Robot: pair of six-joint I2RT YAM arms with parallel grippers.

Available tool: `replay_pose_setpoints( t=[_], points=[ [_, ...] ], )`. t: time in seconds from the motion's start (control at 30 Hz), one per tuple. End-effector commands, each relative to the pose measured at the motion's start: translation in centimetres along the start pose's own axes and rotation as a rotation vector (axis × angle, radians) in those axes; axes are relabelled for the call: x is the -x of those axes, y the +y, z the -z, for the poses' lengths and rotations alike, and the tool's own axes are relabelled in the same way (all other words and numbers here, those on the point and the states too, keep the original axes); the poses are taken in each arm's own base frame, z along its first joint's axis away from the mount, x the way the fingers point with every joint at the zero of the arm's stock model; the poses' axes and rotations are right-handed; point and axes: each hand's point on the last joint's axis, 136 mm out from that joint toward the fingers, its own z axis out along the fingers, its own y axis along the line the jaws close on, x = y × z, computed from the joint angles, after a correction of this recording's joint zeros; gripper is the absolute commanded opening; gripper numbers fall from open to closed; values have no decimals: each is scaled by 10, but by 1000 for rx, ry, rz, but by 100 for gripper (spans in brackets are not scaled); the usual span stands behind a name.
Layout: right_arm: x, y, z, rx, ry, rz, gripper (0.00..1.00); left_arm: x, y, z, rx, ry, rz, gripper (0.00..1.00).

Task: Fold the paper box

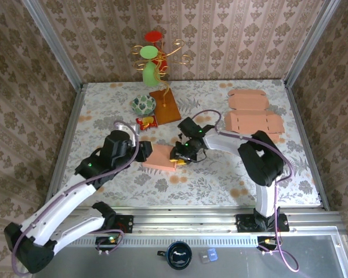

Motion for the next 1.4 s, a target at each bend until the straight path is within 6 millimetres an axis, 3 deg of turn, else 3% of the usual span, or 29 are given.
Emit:
replay_pose_setpoints(
  t=[0.0, 0.37, 0.63, 0.73, 0.8, 0.97, 1.03, 1.13, 1.23, 1.37],
  points=[
    [7, 16, -19, -33, -4, 40, 33, -6, 17, 14, 66, 1, -16, 27],
    [14, 89, -73, 20, 12, 139, 32, -6, 22, 61, 72, -28, -69, 27],
    [6, 120, -102, 62, 45, 189, 40, -6, 16, 72, 35, -22, -106, 28],
    [9, 129, -95, 83, 15, 192, 43, -6, 11, 73, 15, -12, -140, 33],
    [13, 139, -78, 101, -36, 209, 48, -5, 9, 75, 5, -12, -169, 42],
    [23, 151, -21, 111, -186, 239, 53, 2, 4, 70, -34, -67, -191, 77],
    [30, 143, 6, 119, -252, 205, 54, 3, 0, 64, -62, -77, -179, 80],
    [40, 112, 52, 123, -354, 119, 54, 1, -8, 51, -110, -60, -153, 77],
    [56, 56, 104, 109, -456, -16, 54, -2, -14, 32, -142, -17, -92, 69],
    [79, -52, 163, 92, -558, -286, 52, -5, -24, 1, -159, 62, 39, 59]
  ],
)
